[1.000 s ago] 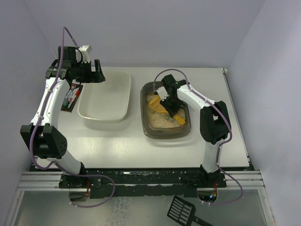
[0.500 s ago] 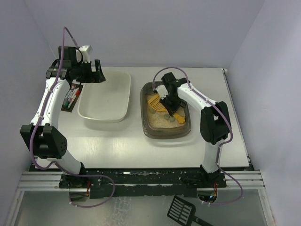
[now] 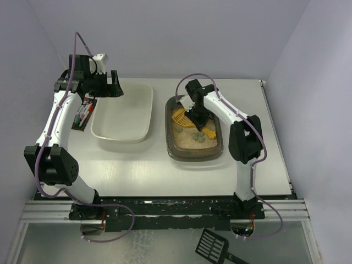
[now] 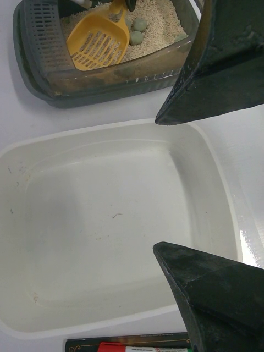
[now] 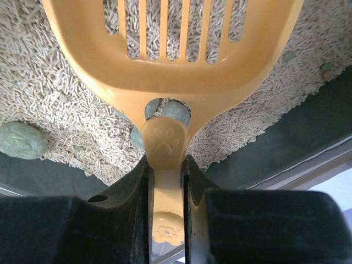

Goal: Clean the litter box

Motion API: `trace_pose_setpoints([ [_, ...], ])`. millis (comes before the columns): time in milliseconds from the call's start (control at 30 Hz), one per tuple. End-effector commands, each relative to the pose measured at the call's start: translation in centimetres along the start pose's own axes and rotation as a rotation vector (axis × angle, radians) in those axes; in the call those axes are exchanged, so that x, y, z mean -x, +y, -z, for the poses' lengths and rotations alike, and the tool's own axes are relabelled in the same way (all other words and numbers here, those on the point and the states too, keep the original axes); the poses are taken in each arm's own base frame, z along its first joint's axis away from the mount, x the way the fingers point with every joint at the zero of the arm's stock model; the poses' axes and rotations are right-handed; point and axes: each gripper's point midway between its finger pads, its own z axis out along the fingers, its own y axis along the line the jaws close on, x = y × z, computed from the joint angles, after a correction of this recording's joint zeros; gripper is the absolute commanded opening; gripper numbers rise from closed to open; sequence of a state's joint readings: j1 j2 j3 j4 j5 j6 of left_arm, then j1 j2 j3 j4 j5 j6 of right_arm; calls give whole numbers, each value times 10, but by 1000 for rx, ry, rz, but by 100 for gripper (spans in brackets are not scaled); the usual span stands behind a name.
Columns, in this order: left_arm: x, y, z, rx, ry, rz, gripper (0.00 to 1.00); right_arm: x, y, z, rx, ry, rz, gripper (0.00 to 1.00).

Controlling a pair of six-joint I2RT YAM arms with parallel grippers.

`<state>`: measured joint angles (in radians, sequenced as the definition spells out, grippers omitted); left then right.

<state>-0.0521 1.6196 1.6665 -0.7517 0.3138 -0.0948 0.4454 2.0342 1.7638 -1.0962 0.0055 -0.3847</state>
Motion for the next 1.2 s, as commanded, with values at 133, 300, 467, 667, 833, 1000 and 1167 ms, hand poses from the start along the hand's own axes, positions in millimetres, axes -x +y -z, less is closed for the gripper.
trace_pose_setpoints([
  [133, 4, -3, 3, 0, -18, -21, 99, -16, -2, 7, 1, 122, 48, 0],
  [300, 4, -4, 4, -2, -19, -22, 99, -11, -7, 13, 3, 146, 79, 0],
  [467, 4, -6, 8, -6, -28, -28, 99, -8, -9, 14, 14, 173, 102, 0],
  [667, 4, -7, 9, -10, -33, -24, 99, -6, -10, 12, -22, 199, 144, 0],
  [833, 4, -9, 10, -20, -37, -22, 99, -3, -11, 16, -51, 199, 155, 0],
  [1000, 4, -10, 10, -29, -36, -20, 99, 5, -5, 34, -84, 159, 168, 0],
  [1167, 8, -11, 7, -22, -42, 30, 99, 4, -6, 49, -134, 149, 175, 0],
])
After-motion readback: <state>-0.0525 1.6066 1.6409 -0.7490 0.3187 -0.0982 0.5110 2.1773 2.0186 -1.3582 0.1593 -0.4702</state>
